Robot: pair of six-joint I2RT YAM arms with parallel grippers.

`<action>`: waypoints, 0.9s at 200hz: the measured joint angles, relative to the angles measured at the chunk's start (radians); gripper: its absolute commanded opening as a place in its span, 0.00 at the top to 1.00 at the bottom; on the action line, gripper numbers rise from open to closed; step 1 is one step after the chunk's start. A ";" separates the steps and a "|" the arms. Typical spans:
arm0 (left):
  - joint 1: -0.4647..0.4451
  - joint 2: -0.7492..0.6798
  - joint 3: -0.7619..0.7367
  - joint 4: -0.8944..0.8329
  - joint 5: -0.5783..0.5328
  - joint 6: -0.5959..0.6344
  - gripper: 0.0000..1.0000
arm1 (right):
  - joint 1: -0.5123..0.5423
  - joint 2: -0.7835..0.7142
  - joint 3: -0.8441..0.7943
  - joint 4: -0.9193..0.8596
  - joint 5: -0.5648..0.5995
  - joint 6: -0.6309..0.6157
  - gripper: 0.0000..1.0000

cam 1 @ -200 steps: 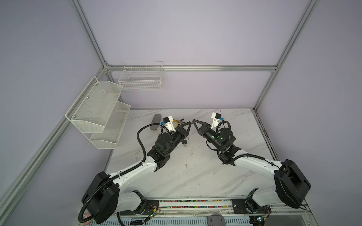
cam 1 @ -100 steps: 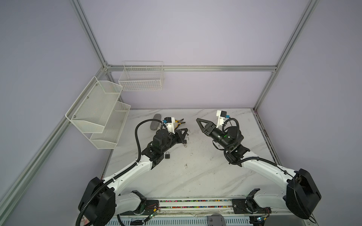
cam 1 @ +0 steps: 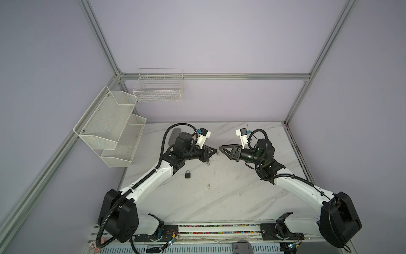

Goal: Unlock with the key

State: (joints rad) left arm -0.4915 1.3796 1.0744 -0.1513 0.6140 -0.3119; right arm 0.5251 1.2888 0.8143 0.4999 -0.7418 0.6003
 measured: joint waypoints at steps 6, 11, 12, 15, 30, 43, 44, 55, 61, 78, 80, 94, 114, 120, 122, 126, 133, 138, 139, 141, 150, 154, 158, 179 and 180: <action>0.000 0.002 0.005 -0.008 0.011 0.013 1.00 | -0.005 0.002 -0.004 -0.003 -0.015 -0.010 0.52; 0.001 0.004 0.010 -0.014 0.019 0.021 1.00 | -0.010 0.004 -0.007 -0.005 -0.027 -0.015 0.52; 0.001 0.004 0.011 -0.016 0.021 0.023 1.00 | -0.011 0.005 -0.008 -0.005 -0.030 -0.017 0.52; 0.002 0.005 0.013 -0.018 0.026 0.028 1.00 | -0.014 0.007 -0.008 -0.005 -0.037 -0.023 0.52; 0.007 0.006 0.027 -0.032 0.051 0.046 1.00 | -0.029 0.023 -0.012 -0.008 -0.068 -0.042 0.54; 0.013 0.010 0.041 -0.039 0.069 0.054 1.00 | -0.041 0.035 -0.021 -0.008 -0.089 -0.056 0.55; 0.013 0.010 0.042 -0.039 0.070 0.055 1.00 | -0.042 0.035 -0.022 -0.008 -0.090 -0.056 0.55; 0.016 0.013 0.049 -0.040 0.083 0.065 1.00 | -0.050 0.042 -0.033 -0.011 -0.105 -0.069 0.56; 0.018 0.014 0.053 -0.042 0.090 0.071 1.00 | -0.053 0.046 -0.037 -0.012 -0.114 -0.074 0.56; 0.020 0.021 0.063 -0.048 0.104 0.087 1.00 | -0.057 0.066 -0.038 -0.013 -0.133 -0.089 0.56; 0.020 0.021 0.063 -0.048 0.106 0.087 1.00 | -0.058 0.067 -0.038 -0.013 -0.134 -0.090 0.56; 0.020 0.027 0.069 -0.051 0.116 0.092 1.00 | -0.060 0.078 -0.038 -0.011 -0.145 -0.093 0.57; 0.020 0.031 0.076 -0.053 0.123 0.096 1.00 | -0.060 0.089 -0.037 0.008 -0.167 -0.095 0.63; 0.020 0.031 0.078 -0.054 0.126 0.096 1.00 | -0.060 0.094 -0.037 0.016 -0.174 -0.093 0.63; 0.020 0.031 0.079 -0.053 0.127 0.096 1.00 | -0.060 0.097 -0.037 0.017 -0.175 -0.095 0.64; 0.020 0.031 0.080 -0.053 0.130 0.096 1.00 | -0.060 0.101 -0.037 0.022 -0.181 -0.094 0.64; 0.020 0.031 0.081 -0.053 0.135 0.096 1.00 | -0.060 0.109 -0.037 0.027 -0.187 -0.094 0.65; 0.020 0.031 0.082 -0.053 0.137 0.096 1.00 | -0.061 0.114 -0.037 0.029 -0.192 -0.094 0.67; 0.020 0.031 0.082 -0.053 0.138 0.096 1.00 | -0.061 0.115 -0.037 0.029 -0.192 -0.094 0.67; 0.020 0.031 0.082 -0.053 0.139 0.096 1.00 | -0.061 0.117 -0.037 0.030 -0.193 -0.095 0.67; 0.020 0.039 0.087 -0.053 0.145 0.096 1.00 | -0.061 0.124 -0.037 0.035 -0.199 -0.094 0.69; 0.020 0.043 0.091 -0.053 0.146 0.096 1.00 | -0.060 0.126 -0.037 0.035 -0.200 -0.095 0.69; 0.020 0.048 0.094 -0.052 0.148 0.096 1.00 | -0.061 0.128 -0.037 0.038 -0.202 -0.094 0.69; 0.020 0.068 0.098 -0.054 0.153 0.096 1.00 | -0.061 0.133 -0.037 0.048 -0.216 -0.093 0.69; 0.020 0.069 0.098 -0.054 0.153 0.096 1.00 | -0.061 0.133 -0.037 0.049 -0.217 -0.093 0.69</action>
State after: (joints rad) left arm -0.4713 1.4483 1.1721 -0.2054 0.7673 -0.2161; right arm 0.4644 1.4216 0.7769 0.5488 -0.9585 0.5076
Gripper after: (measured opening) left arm 0.047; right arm 0.310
